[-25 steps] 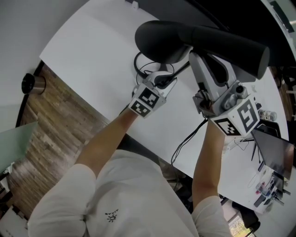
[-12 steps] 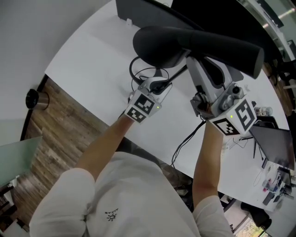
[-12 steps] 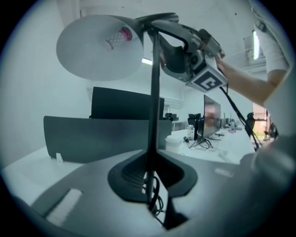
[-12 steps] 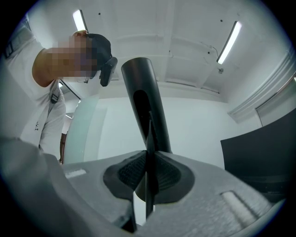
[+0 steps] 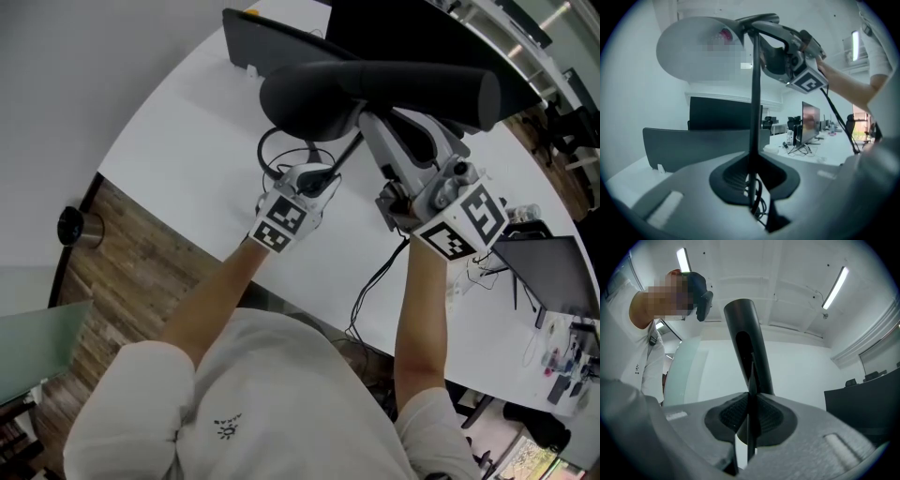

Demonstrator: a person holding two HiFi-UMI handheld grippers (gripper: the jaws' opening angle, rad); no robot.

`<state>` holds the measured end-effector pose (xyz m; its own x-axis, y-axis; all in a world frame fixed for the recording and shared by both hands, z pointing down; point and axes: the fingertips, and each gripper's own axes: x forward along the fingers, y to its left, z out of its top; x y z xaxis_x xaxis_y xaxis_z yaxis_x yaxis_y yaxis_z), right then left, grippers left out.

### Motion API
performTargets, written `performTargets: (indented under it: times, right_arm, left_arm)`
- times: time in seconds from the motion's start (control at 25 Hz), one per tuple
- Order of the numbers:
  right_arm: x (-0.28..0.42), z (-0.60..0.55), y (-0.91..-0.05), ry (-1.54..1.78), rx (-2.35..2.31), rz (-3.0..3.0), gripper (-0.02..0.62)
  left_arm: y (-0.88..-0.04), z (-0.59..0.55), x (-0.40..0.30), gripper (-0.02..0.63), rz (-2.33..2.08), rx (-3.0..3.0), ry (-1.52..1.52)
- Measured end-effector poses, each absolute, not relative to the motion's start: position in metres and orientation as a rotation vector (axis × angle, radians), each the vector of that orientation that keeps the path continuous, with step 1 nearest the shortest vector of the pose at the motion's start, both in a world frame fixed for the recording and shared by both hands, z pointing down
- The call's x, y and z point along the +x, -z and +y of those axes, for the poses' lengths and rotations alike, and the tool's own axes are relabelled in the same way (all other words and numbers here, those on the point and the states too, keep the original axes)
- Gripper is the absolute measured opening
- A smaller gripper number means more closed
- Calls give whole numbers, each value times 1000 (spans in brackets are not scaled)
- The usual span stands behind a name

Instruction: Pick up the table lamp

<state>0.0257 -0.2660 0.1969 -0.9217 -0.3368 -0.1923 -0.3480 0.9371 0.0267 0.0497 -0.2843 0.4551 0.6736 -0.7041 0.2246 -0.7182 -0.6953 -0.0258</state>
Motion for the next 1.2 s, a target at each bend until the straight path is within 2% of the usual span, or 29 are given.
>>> performTargets:
  times: [0.52, 1.2]
  right_arm:
    - [59, -263, -158, -63, -574, 2879, 46]
    - [63, -261, -117, -87, -596, 2868, 48]
  left_arm:
    - [-416, -270, 83, 41, -1093, 2876, -356]
    - [-379, -271, 87, 41, -1064, 2938, -323]
